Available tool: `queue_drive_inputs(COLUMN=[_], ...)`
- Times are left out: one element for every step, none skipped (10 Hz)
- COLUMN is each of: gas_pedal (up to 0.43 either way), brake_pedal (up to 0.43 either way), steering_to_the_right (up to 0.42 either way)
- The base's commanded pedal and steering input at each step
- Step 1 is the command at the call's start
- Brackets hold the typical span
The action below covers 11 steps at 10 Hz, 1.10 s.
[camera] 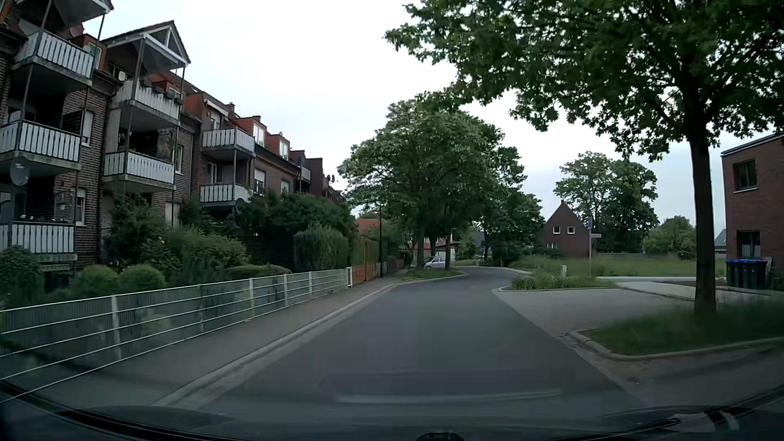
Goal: Follow the waypoints while adhering to traffic rules and regulations
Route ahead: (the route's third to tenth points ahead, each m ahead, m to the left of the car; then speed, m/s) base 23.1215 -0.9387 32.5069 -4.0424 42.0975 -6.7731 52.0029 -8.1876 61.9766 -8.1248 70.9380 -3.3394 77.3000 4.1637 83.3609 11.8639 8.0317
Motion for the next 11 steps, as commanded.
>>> queue_drive_inputs(gas_pedal=[0.15,0.15,0.15,0.15,0.15,0.13,0.13,0.13,0.13,0.118,0.118], brake_pedal=[0.0,0.0,0.0,0.0,0.0,0.0,0.0,0.0,0.0,0.0,0.0], steering_to_the_right=[0.039,0.034,0.029,0.024,0.026,0.027,0.027,0.027,0.027,0.027,0.027])
